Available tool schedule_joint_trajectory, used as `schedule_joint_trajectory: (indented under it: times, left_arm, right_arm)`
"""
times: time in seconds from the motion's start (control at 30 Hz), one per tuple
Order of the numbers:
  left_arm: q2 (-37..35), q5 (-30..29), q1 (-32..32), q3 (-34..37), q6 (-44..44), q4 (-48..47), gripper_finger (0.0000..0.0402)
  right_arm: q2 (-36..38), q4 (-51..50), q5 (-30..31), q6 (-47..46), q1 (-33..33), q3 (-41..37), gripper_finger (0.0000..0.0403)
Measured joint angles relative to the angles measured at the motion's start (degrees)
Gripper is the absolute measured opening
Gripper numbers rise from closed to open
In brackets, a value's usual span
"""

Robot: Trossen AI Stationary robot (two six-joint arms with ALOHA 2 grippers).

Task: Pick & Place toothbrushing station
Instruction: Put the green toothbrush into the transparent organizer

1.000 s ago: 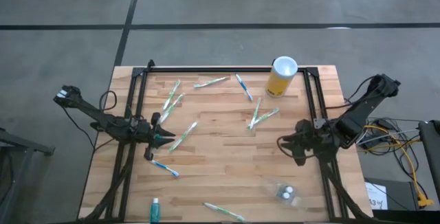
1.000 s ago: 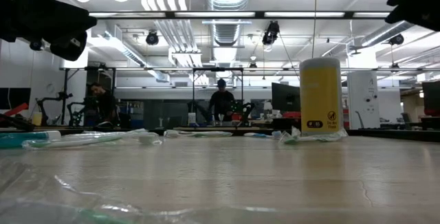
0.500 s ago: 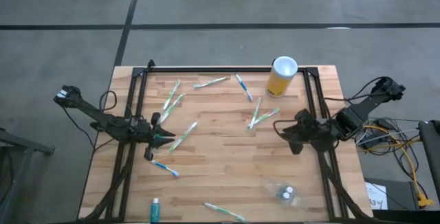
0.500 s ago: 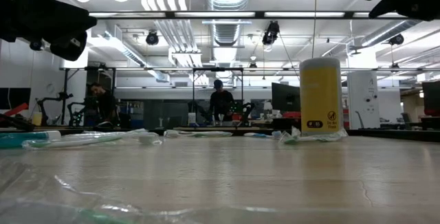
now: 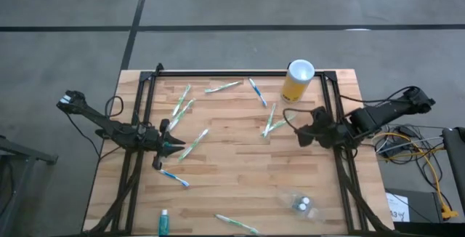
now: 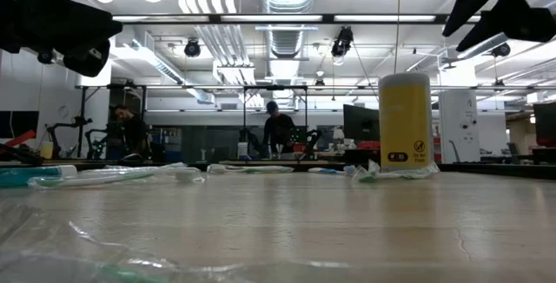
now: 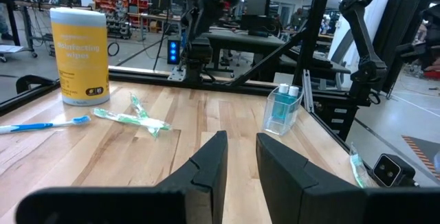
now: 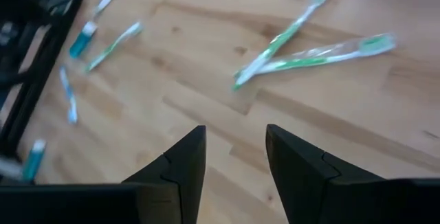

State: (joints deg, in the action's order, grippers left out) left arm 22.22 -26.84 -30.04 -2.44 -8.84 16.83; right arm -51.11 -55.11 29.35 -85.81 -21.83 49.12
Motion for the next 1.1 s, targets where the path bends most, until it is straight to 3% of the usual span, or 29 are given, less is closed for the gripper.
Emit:
schedule_joint_trajectory:
  times: [0.2,0.7,1.1]
  left_arm:
    - [0.0,0.0,0.0,0.0,0.0,0.0,0.0083]
    - [0.0,0.0,0.0,0.0,0.0,0.0,0.0083]
    - [0.0,0.0,0.0,0.0,0.0,0.0,0.0083]
  right_arm:
    - [-1.4,-0.1,-1.1,-2.7,8.1,0.0,0.0151]
    - [-9.5,3.5,-14.3,-1.8,28.4,0.0,0.0155]
    - [-18.1,3.4,-23.3,-0.3,39.1,0.0,0.0148]
